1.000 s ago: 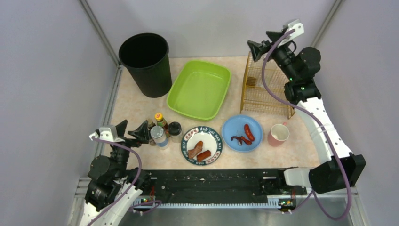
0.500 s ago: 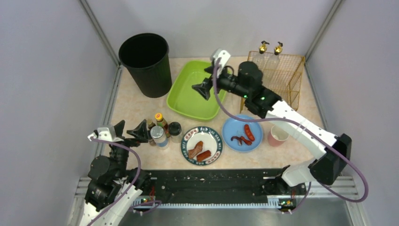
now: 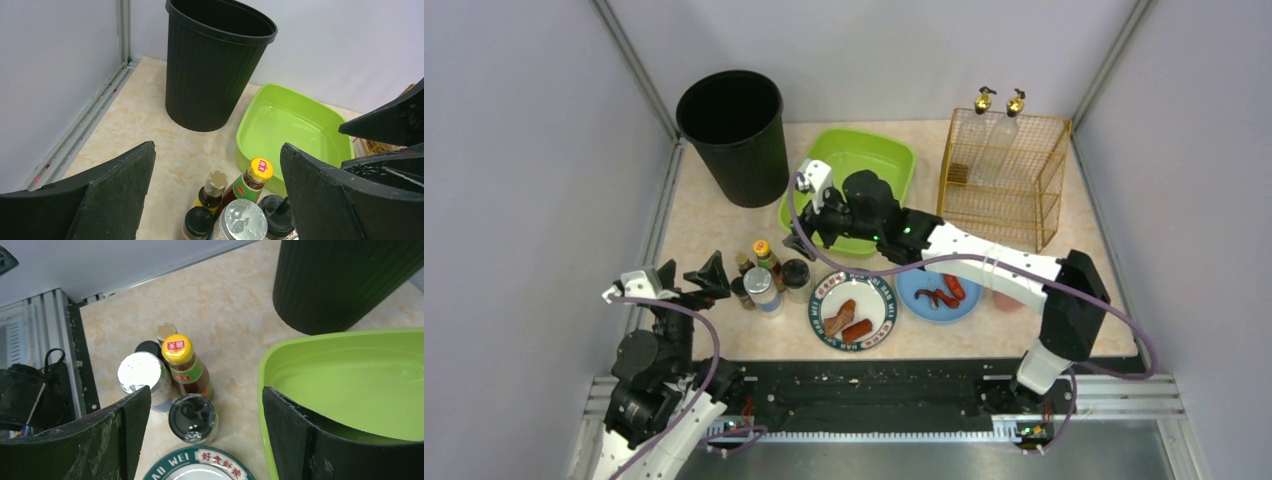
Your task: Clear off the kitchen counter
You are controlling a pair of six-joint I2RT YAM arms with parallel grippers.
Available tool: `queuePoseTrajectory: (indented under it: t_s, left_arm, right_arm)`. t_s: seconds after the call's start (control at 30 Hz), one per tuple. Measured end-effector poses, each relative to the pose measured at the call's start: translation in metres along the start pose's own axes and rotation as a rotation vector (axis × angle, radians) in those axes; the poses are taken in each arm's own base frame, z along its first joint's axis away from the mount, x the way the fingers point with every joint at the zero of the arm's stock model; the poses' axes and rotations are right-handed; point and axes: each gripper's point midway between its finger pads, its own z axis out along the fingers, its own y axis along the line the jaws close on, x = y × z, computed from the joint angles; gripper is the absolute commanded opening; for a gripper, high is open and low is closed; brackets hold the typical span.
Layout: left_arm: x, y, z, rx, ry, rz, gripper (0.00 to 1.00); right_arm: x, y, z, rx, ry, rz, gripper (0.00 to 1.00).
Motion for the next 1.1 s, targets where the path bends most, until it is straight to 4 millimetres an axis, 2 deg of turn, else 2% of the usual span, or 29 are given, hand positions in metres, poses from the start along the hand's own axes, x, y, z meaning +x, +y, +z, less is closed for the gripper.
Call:
queuePoseTrajectory:
  t_s: [0.23,0.53,0.93,1.03,1.1]
  left_arm:
    - [-0.001,0.005,0.000,-0.030,-0.004,-0.002,0.99]
    - [0.000,0.006,0.000,-0.037,-0.003,0.000,0.97]
    - [0.000,0.006,0.000,-0.036,-0.003,0.000,0.96]
    - [0.000,0.006,0.000,-0.036,-0.003,0.000,0.96]
    - [0.000,0.006,0.000,-0.036,-0.003,0.000,0.96]
  right_arm:
    - [-0.001,0.026,0.036,-0.059,0.003,0.056,0.76]
    - [0.015,0.052,0.070,-0.110,0.037,0.073,0.74]
    - [0.040,0.049,0.097,-0.086,0.081,0.077,0.70]
    - [0.045,0.046,0.099,-0.071,0.093,0.076,0.67]
    - [0.045,0.044,0.099,-0.060,0.091,0.075,0.60]
